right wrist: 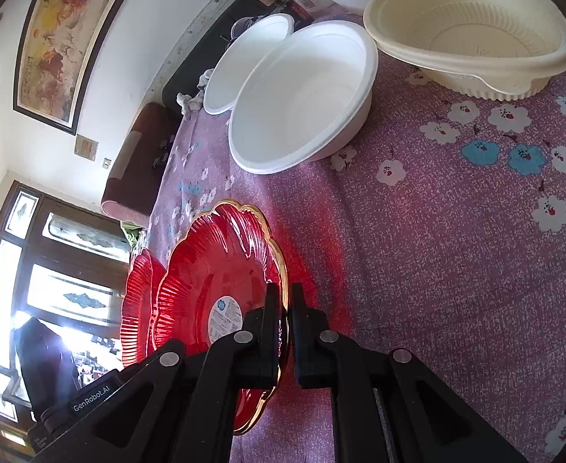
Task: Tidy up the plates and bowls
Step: 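Close both grippers on the rim of the small red plate, then lift the small red plate with both grippers onto the large red wedding plate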
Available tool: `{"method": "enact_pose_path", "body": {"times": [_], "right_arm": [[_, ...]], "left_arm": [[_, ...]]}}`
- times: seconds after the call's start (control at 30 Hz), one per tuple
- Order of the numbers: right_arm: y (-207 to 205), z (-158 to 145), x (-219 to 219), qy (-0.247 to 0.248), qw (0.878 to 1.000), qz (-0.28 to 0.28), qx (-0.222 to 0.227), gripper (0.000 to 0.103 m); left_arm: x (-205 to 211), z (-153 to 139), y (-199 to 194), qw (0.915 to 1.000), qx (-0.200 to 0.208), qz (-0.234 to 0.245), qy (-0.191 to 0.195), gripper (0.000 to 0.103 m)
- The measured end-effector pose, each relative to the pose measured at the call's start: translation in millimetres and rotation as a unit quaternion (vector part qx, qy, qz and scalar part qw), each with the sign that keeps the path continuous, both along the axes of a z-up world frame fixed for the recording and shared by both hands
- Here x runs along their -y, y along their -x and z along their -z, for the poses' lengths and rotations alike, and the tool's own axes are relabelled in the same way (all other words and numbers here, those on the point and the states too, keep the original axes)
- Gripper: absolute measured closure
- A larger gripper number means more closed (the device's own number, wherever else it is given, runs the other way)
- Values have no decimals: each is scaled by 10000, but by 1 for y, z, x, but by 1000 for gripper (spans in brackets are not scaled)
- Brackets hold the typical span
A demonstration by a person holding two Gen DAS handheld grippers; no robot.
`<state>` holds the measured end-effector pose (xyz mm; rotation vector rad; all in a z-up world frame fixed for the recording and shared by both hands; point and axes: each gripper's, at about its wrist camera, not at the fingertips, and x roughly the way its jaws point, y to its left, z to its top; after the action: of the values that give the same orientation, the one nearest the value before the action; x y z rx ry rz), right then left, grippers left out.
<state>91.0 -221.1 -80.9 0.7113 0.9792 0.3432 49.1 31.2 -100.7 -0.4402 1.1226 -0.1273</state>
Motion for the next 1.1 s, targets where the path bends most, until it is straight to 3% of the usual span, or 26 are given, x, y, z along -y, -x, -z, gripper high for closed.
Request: {"method": "enact_pose_path", "body": {"times": [0.47,0.73,1.1], "right_arm": [[25,-45,-17,157,9986,-141,491,97],[6,-64,-85,286,9950,-681,674,97],[-32,-42,-192,442,9892,-1343,379,96]], "left_arm": [[-23,-40,22,9988,456,-61,145,94],[-85,-61,28,9953,690,-675,-29,94],[-161,-44,21,9902,337,-1329,-282,94]]}}
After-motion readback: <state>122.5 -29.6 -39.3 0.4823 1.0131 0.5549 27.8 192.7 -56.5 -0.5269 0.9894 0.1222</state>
